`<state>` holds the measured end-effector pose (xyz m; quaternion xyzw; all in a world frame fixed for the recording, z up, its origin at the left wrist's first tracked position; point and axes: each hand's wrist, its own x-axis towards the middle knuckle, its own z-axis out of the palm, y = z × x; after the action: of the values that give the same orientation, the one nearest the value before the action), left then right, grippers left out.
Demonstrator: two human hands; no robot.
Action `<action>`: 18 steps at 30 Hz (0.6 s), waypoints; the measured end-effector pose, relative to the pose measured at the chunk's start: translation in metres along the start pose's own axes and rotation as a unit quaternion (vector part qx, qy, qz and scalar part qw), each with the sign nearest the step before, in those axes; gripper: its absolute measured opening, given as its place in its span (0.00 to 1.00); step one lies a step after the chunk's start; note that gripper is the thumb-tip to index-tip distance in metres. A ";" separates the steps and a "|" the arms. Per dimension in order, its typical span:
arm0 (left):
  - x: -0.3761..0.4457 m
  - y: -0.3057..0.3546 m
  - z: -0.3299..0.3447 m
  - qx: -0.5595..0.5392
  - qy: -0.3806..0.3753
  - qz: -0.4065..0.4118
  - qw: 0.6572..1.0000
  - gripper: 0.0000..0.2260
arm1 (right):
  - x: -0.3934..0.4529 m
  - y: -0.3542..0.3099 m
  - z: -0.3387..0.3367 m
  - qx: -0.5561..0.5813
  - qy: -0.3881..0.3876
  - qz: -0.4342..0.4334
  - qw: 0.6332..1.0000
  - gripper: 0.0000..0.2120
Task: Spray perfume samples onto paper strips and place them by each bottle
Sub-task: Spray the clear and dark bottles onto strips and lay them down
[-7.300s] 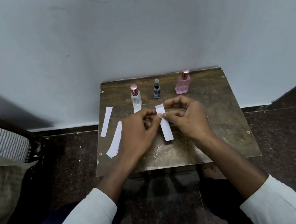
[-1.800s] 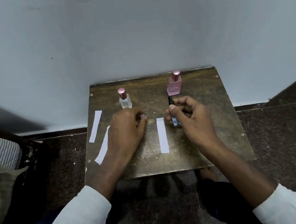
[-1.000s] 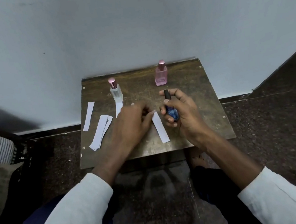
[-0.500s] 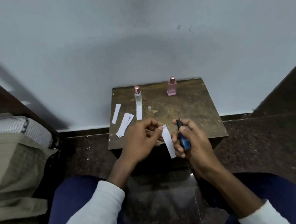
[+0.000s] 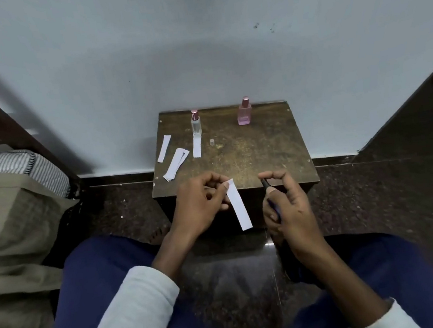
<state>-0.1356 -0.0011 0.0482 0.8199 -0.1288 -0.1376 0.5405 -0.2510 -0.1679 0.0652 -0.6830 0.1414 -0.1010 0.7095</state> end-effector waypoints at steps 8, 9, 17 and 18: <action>0.021 0.002 0.010 0.020 0.015 0.029 0.999 0.03 | 0.019 0.023 -0.008 -0.339 0.060 -0.207 0.916 0.09; 0.022 0.003 0.011 0.022 0.017 0.032 0.999 0.03 | 0.020 0.025 -0.006 -0.341 0.059 -0.219 0.912 0.08; 0.021 0.006 0.006 0.035 0.032 0.058 0.997 0.03 | 0.023 0.036 0.000 -0.320 0.057 -0.266 0.907 0.08; 0.020 0.006 0.005 0.037 0.032 0.060 0.997 0.03 | 0.023 0.037 -0.001 -0.315 0.057 -0.270 0.908 0.08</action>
<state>-0.1190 -0.0153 0.0500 0.8341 -0.1657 -0.0734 0.5209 -0.2318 -0.1743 0.0269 -0.8759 0.0167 -0.2777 0.3943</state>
